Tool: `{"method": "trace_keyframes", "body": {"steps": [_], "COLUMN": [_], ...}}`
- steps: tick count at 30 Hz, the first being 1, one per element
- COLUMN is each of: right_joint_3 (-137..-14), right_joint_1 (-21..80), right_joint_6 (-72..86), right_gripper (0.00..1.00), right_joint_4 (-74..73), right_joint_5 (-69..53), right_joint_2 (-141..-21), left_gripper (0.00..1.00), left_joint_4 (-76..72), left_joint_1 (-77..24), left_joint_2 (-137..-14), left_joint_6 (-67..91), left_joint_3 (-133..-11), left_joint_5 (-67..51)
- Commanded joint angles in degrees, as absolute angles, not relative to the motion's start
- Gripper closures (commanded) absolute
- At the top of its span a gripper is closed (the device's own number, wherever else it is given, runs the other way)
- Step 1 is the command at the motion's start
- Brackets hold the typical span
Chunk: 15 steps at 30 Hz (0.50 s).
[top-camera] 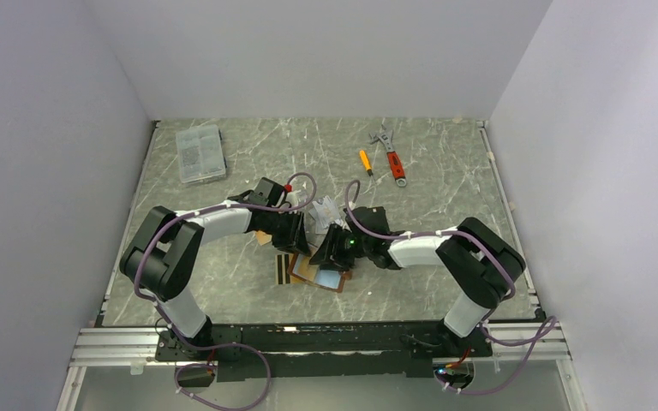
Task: Put the credit cards into the card holder
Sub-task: Insert the credit card into the card holder.
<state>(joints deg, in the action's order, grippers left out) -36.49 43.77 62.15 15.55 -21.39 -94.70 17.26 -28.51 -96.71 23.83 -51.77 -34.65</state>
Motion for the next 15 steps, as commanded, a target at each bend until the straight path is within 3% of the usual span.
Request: {"method": "trace_keyframes", "body": {"steps": [1, 15], "right_joint_3": [-39.27, -37.24], "right_joint_1": [44.88, 45.17], "right_joint_6": [61.93, 62.94], "right_gripper": [0.54, 0.53], "right_joint_4": [15.76, 15.65], "right_joint_5": [-20.22, -19.76], "right_joint_2": [-95.17, -93.92], "left_gripper": [0.68, 0.68], "left_joint_4": [16.44, 16.29], "left_joint_1": [-28.91, -29.35], "left_joint_2": [-96.67, -97.07], "left_joint_6": [24.44, 24.56], "left_joint_3": [-52.82, -52.54], "left_joint_5": [-35.24, -34.31]}}
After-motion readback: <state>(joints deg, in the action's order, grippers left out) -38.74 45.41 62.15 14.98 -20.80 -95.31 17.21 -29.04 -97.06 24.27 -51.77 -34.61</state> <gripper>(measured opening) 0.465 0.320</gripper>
